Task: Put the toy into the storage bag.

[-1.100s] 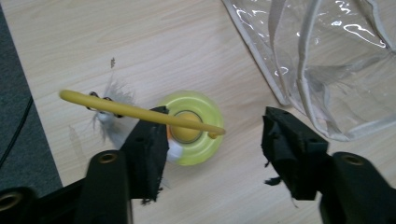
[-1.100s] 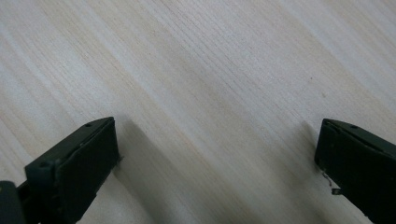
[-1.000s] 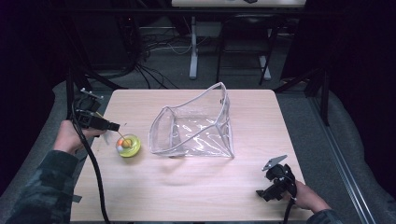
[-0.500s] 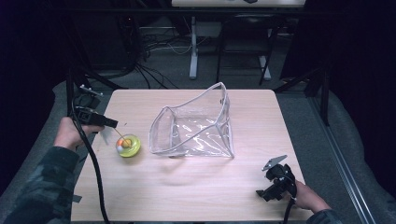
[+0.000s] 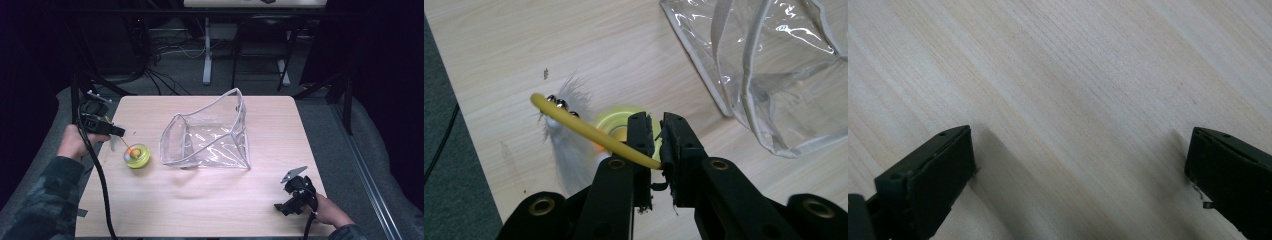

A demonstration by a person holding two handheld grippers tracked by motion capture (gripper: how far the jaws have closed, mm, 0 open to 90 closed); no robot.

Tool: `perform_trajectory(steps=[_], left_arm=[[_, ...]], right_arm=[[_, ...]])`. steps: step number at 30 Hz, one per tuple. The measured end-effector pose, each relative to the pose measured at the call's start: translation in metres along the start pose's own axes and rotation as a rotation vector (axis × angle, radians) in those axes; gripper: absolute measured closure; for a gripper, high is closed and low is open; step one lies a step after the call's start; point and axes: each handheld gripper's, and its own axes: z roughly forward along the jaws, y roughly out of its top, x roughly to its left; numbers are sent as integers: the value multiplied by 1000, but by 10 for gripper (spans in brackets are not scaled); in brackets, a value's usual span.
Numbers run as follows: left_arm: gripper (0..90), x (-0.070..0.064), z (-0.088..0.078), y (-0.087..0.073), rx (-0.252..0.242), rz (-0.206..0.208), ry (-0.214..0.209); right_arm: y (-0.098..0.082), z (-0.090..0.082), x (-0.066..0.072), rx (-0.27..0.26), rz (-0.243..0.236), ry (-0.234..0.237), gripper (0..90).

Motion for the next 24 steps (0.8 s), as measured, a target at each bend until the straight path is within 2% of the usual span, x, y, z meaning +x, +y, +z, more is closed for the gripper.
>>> perform_trajectory(steps=[5,14,24], left_arm=[[876,-4,-1,2,17,20,0],[880,-8,-1,6,61,77,18],[880,-10,-9,11,81,112,25]], right_arm=[[0,0,0,6,-3,6,0],[0,0,0,2,-7,5,0],[0,-1,0,5,-9,7,0]])
